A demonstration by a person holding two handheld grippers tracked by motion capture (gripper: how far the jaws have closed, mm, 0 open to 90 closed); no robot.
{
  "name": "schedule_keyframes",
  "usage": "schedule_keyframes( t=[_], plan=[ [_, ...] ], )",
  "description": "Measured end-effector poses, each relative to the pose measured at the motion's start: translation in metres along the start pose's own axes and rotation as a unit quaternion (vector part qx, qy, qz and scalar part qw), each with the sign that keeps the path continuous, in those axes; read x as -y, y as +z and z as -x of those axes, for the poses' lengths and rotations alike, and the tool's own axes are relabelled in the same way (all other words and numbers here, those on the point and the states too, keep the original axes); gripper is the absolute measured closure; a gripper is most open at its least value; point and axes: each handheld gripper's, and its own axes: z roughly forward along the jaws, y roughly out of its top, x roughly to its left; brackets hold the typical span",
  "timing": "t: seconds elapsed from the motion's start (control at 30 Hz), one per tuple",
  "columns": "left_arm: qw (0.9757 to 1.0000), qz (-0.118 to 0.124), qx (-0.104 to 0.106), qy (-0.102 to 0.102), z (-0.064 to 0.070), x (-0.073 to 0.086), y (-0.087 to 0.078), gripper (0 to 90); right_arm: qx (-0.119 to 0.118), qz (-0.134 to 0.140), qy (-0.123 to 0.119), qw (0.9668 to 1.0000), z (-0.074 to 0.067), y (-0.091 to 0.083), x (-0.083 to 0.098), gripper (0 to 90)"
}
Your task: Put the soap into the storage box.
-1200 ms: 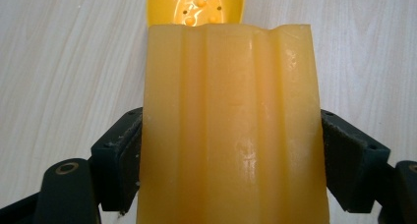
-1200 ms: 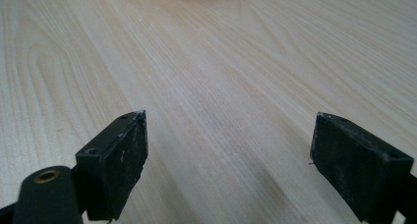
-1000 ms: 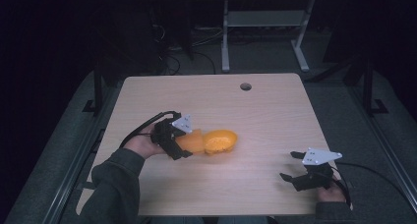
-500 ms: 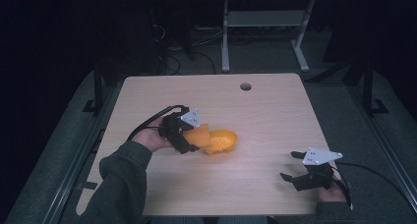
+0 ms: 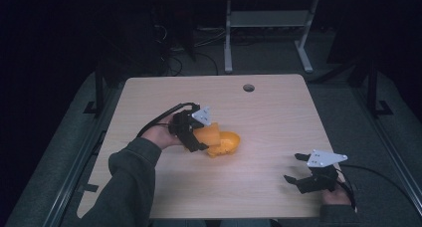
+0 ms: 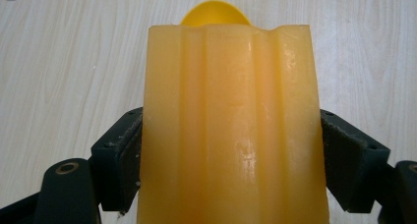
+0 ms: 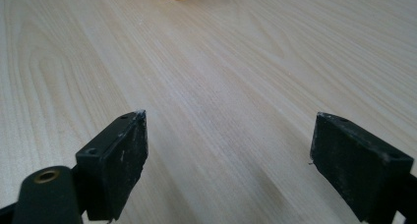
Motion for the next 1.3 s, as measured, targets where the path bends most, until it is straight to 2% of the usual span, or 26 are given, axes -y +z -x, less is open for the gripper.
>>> schedule_keyframes(
  t=[0.07, 0.23, 0.37, 0.97, 1.3],
  plan=[
    [1.0, -0.001, 0.001, 0.005, -0.001, -0.003, 0.001, 20.8, 0.0, 0.001, 0.0, 1.0, 0.0, 0.0, 0.0, 13.7],
    [1.0, 0.009, 0.004, 0.001, -0.005, -0.008, 0.003, 20.8, -0.001, -0.001, 0.0, 1.0, 0.0, 0.0, 0.0, 13.7],
    [1.0, 0.002, 0.005, 0.007, -0.006, -0.011, 0.007, 20.8, -0.002, -0.001, 0.001, 1.0, 0.0, 0.001, 0.001, 13.7],
    [0.9996, 0.008, 0.02, 0.021, -0.01, -0.029, 0.023, 20.8, -0.003, 0.002, -0.001, 1.0, 0.001, -0.001, 0.001, 13.7],
    [0.9993, 0.012, 0.029, 0.021, -0.012, -0.034, 0.035, 20.8, -0.002, 0.004, 0.0, 1.0, 0.001, -0.001, 0.001, 13.7]
  ],
)
